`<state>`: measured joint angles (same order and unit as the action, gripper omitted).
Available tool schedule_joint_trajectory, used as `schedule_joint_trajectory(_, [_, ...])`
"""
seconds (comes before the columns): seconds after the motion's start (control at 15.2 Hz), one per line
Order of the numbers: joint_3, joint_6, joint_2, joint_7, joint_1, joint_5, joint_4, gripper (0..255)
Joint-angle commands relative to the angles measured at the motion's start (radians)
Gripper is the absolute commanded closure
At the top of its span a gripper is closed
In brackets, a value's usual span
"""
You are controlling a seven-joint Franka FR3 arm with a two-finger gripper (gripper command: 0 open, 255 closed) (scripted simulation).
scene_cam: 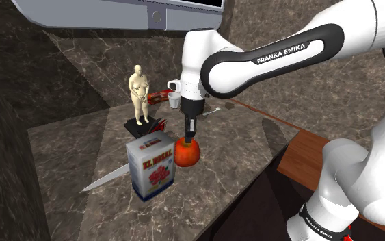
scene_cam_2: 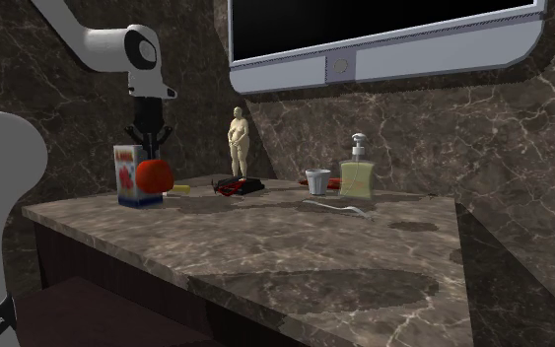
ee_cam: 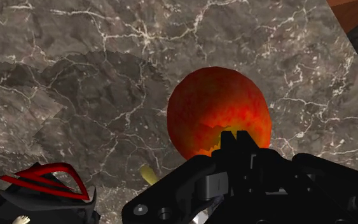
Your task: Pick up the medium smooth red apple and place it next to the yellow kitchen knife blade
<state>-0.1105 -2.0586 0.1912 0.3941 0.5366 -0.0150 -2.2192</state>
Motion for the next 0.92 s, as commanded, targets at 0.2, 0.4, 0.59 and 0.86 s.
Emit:
schedule_joint_trajectory(0.2, [-0.003,-0.071,-0.022,0.004,-0.001,0.002,-0.048,255])
schedule_joint_trajectory(0.4, [-0.004,-0.112,-0.039,0.006,-0.001,0.004,-0.072,255])
schedule_joint_trajectory(0.59, [-0.004,-0.13,-0.047,0.007,-0.001,0.004,-0.083,255])
schedule_joint_trajectory(0.86, [-0.004,-0.13,-0.047,0.007,-0.001,0.004,-0.083,255])
